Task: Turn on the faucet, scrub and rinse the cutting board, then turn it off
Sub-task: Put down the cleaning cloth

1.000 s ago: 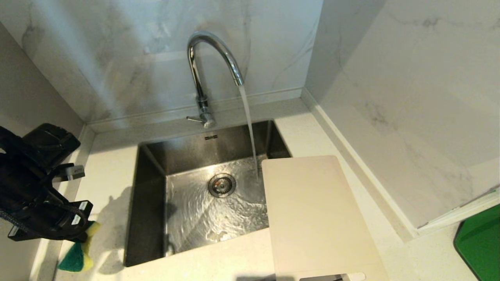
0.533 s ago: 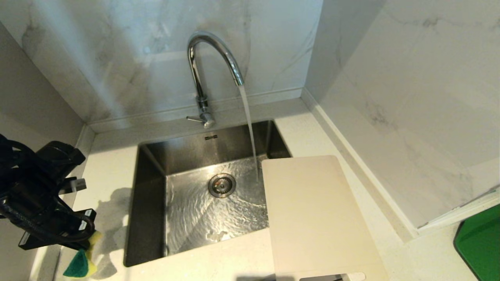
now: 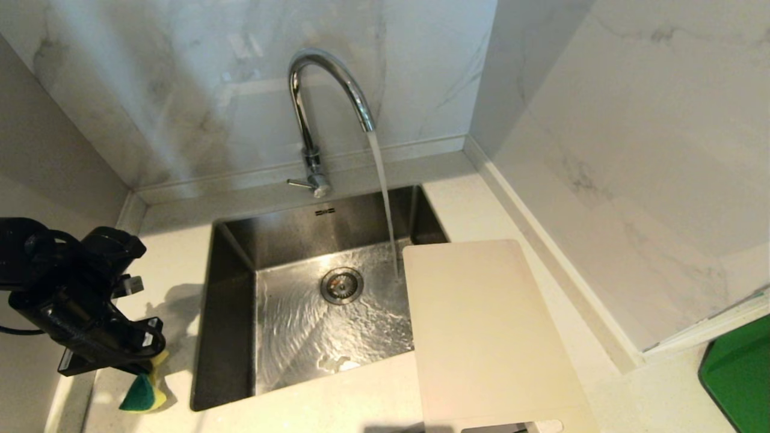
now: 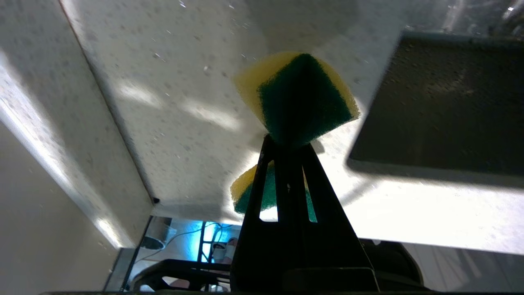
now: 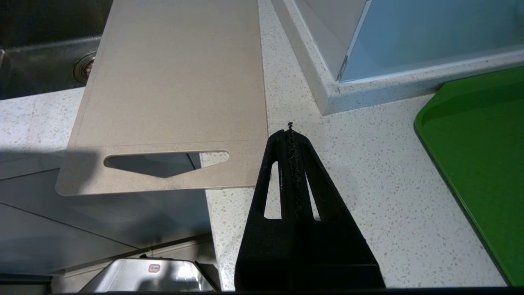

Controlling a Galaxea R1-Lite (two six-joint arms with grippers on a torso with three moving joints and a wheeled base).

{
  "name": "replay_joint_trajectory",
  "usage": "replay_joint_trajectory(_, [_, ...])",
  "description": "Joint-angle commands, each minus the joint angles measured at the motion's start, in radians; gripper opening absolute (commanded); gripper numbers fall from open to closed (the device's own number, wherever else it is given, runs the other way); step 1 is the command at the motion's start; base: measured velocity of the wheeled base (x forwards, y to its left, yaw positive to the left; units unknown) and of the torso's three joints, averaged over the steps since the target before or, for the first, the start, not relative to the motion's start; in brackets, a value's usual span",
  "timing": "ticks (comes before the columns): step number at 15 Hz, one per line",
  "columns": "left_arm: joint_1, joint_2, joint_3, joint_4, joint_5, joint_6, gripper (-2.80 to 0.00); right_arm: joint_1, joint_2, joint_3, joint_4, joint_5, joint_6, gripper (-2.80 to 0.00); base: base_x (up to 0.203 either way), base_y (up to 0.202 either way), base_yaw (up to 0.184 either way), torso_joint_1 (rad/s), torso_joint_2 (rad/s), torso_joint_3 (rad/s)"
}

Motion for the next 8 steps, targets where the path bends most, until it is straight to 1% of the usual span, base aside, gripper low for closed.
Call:
replay_joint_trajectory(1, [0.030,0.036,0.008,-0.013,0.000,0.022,-2.80,0.000,0.001,0.000,0.000,0.001,-0.001,-2.80,0.000,0.000,0.000,0.000,0.00,0.000])
replay_joint_trajectory(4, [0.043,0.043,0.029,-0.076,-0.002,0.027,-2.80,0.000,0.001,0.000,0.000,0.001,-0.001,-2.80,0.000,0.000,0.000,0.000,0.00,0.000])
replay_joint_trajectory(8, [0.060,0.091,0.031,-0.107,-0.002,0.028,-2.80,0.000,0.001,0.000,0.000,0.001,-0.001,-2.80,0.000,0.000,0.000,0.000,0.00,0.000])
